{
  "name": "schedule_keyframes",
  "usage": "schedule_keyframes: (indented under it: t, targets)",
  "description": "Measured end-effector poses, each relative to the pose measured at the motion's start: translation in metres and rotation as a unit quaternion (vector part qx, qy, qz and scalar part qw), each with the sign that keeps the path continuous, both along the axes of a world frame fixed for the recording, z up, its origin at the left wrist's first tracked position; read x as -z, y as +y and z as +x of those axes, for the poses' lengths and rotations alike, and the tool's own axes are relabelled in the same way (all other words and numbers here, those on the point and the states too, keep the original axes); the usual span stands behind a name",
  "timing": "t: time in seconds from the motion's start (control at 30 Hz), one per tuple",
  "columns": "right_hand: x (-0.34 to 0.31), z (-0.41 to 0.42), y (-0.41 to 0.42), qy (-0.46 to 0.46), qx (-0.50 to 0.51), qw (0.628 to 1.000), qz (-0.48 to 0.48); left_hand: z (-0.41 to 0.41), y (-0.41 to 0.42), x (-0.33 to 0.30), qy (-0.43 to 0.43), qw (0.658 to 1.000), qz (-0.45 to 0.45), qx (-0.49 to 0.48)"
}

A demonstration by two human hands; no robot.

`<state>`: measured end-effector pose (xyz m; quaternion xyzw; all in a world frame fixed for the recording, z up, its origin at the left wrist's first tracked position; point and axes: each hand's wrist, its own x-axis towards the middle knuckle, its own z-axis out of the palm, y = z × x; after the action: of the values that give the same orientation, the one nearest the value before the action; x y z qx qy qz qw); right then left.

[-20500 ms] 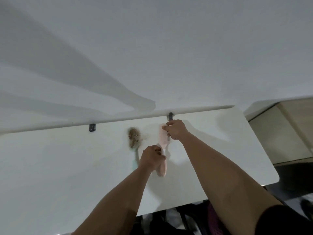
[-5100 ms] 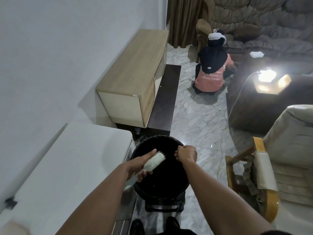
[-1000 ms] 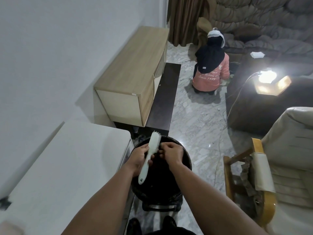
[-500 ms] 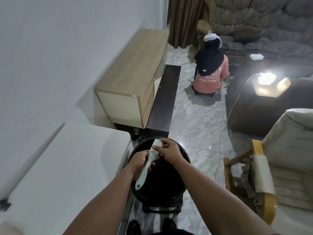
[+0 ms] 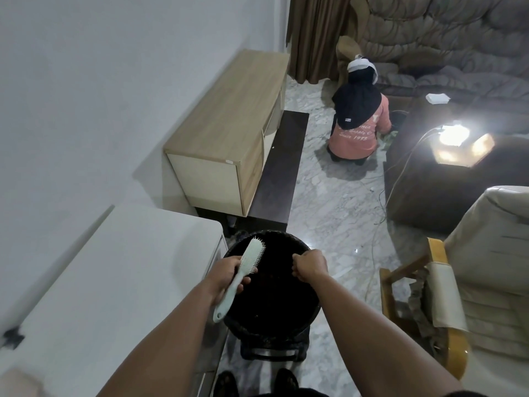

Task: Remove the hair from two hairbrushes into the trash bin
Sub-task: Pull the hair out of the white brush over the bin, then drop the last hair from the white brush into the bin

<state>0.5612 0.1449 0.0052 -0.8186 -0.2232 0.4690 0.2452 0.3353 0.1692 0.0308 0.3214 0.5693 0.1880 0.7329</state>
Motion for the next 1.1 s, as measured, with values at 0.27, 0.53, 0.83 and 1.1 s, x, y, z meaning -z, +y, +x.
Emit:
schedule_keyframes:
  t: [0.27, 0.53, 0.83, 1.1]
  targets:
    - [-0.033, -0.016, 0.012, 0.181, -0.05, 0.977, 0.103, 0.032, -0.01, -0.017, -0.025, 0.999, -0.007, 0.024]
    - [-0.081, -0.023, 0.059, 0.092, -0.079, 0.972, 0.202, 0.034, -0.024, -0.041, 0.03, 0.994, 0.106, -0.025]
    - [-0.142, -0.16, 0.081, 0.104, -0.269, 0.933, 0.217, -0.066, -0.067, -0.086, 0.082, 0.953, 0.197, -0.216]
    - [-0.156, -0.361, 0.007, 0.142, -0.482, 0.847, 0.174, -0.227, -0.169, -0.076, 0.214, 0.886, 0.179, -0.371]
